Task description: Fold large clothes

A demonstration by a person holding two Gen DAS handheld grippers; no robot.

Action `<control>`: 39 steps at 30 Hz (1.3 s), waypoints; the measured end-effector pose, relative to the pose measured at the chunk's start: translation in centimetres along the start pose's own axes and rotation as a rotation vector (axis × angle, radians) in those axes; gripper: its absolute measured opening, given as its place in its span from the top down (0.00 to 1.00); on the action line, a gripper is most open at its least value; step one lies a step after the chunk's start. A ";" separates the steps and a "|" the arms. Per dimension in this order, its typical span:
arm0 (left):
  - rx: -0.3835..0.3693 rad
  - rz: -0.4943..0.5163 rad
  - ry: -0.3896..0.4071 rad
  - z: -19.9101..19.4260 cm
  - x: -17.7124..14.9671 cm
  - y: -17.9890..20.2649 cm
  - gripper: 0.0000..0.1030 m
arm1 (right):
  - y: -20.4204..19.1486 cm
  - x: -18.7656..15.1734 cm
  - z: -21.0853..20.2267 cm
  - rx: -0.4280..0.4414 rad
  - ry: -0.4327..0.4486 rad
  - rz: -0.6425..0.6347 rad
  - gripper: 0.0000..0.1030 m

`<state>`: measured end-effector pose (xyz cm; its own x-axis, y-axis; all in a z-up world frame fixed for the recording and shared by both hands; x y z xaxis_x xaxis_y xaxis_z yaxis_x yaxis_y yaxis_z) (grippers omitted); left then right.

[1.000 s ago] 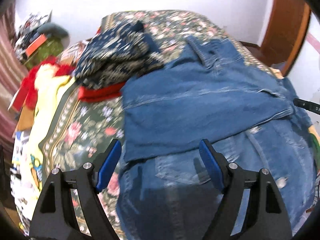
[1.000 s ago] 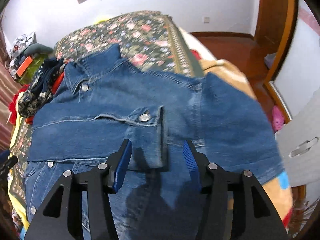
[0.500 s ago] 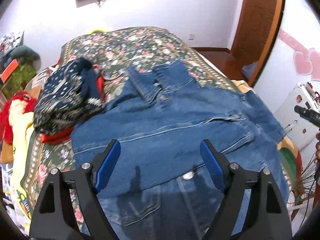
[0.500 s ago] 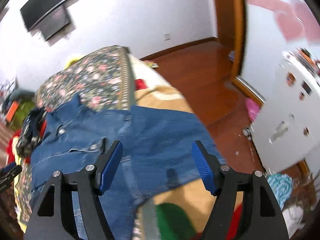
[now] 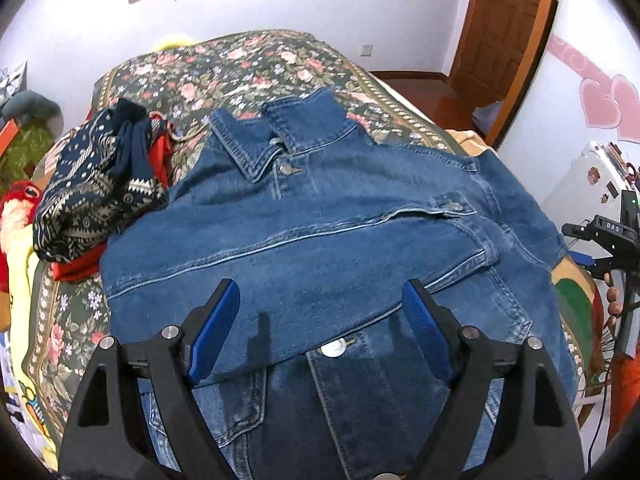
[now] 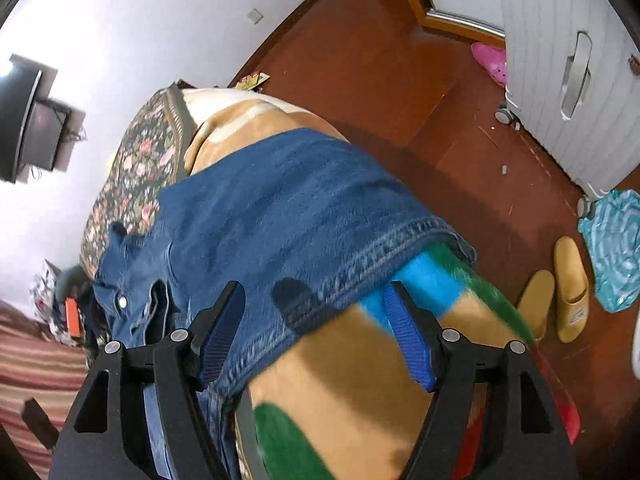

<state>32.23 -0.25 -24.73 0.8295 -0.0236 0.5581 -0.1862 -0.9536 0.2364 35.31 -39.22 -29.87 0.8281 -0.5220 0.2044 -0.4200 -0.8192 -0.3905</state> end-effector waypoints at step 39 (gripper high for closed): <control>-0.091 -0.147 0.000 -1.8 -2.8 -2.2 0.20 | -20.1 -6.9 -8.6 0.185 0.274 -0.582 0.90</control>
<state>29.38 2.43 -25.37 0.8512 0.1138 0.5124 -0.1104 -0.9156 0.3866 34.85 -21.24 -15.67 0.7660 -0.0688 0.6392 0.1574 -0.9439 -0.2903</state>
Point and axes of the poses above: each gripper's, at about its wrist camera, not at the fingertips, and z roughly the way its jaws point, y to its right, x to its top, the point moved 8 cm from there along z, roughly the way its jaws point, and after that the axes turned 14 degrees about -x, right-handed, at the moved point
